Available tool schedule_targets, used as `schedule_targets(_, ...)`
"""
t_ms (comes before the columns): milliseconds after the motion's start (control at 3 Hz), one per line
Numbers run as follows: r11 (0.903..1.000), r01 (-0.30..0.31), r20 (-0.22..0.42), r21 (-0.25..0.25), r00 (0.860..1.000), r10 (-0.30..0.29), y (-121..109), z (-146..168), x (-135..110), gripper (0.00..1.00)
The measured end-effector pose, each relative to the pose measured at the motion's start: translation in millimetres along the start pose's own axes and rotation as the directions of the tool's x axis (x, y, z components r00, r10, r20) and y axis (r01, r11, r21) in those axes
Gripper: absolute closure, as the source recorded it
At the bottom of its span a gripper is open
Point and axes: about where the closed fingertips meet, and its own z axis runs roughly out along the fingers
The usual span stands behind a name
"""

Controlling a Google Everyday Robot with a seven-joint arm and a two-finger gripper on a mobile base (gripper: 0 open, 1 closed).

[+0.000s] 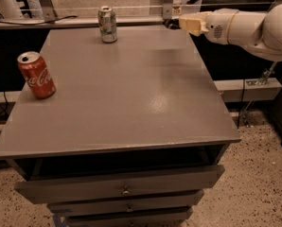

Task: Pick rxbar chocolate

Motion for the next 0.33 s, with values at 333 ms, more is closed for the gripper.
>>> schedule_targets(333,0.9999,0.000,0.015,-0.011,1.000,0.000,3.8,0.9,-6.4,1.00)
